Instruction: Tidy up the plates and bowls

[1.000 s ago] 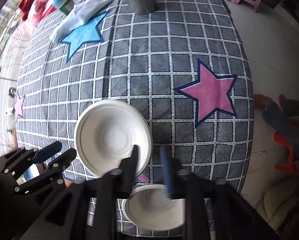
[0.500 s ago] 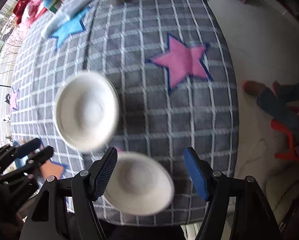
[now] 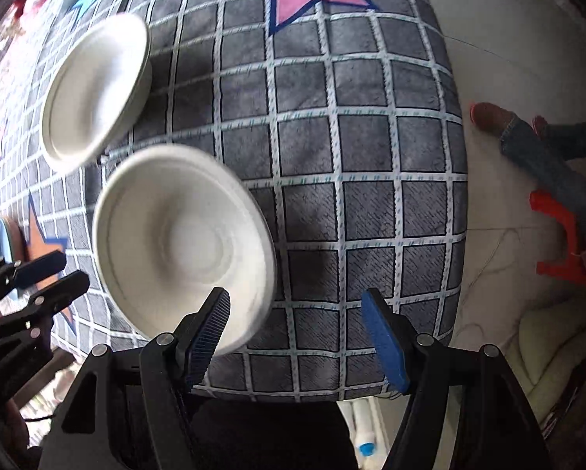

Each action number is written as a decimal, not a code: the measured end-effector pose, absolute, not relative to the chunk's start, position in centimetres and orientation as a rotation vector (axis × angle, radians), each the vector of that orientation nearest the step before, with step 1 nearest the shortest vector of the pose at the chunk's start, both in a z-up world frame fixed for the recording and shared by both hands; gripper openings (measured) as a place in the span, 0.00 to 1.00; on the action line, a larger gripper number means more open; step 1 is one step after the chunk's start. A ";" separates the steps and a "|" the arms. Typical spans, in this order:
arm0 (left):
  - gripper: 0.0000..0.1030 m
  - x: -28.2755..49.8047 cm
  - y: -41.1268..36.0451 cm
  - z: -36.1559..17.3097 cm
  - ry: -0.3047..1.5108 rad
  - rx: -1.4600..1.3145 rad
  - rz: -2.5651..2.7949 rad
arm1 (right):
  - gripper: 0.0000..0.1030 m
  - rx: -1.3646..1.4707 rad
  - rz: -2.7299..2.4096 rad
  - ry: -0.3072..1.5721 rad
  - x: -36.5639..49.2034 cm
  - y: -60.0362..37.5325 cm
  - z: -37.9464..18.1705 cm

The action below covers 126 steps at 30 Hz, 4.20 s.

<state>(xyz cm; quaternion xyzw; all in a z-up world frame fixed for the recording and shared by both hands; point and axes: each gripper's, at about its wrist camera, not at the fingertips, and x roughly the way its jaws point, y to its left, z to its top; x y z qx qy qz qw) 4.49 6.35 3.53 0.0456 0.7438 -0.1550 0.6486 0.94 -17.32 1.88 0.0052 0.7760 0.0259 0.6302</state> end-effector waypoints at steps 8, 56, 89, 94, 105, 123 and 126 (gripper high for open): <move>0.39 3.8 4.7 2.5 1.703 0.116 -0.321 | 0.69 -0.083 0.122 1.752 0.5 -16.1 1.5; 0.39 14.8 13.8 1.4 1.702 -0.292 -0.088 | 0.58 -0.115 0.228 1.693 18.6 -11.3 1.1; 0.23 14.4 11.0 4.8 1.657 -0.183 -0.152 | 0.17 -0.007 0.310 1.616 14.5 -6.1 3.4; 0.23 14.1 11.9 7.5 1.628 -0.165 -0.173 | 0.17 -0.002 0.303 1.591 14.0 -6.6 5.1; 0.23 10.3 8.3 9.7 1.624 -0.064 -0.256 | 0.17 0.011 0.269 1.558 9.7 -10.0 7.6; 0.23 4.7 4.1 10.0 1.604 0.127 -0.386 | 0.17 0.093 0.181 1.560 1.6 -15.5 9.4; 0.23 4.4 4.0 10.3 1.595 0.142 -0.393 | 0.17 0.092 0.178 1.560 1.0 -15.5 9.6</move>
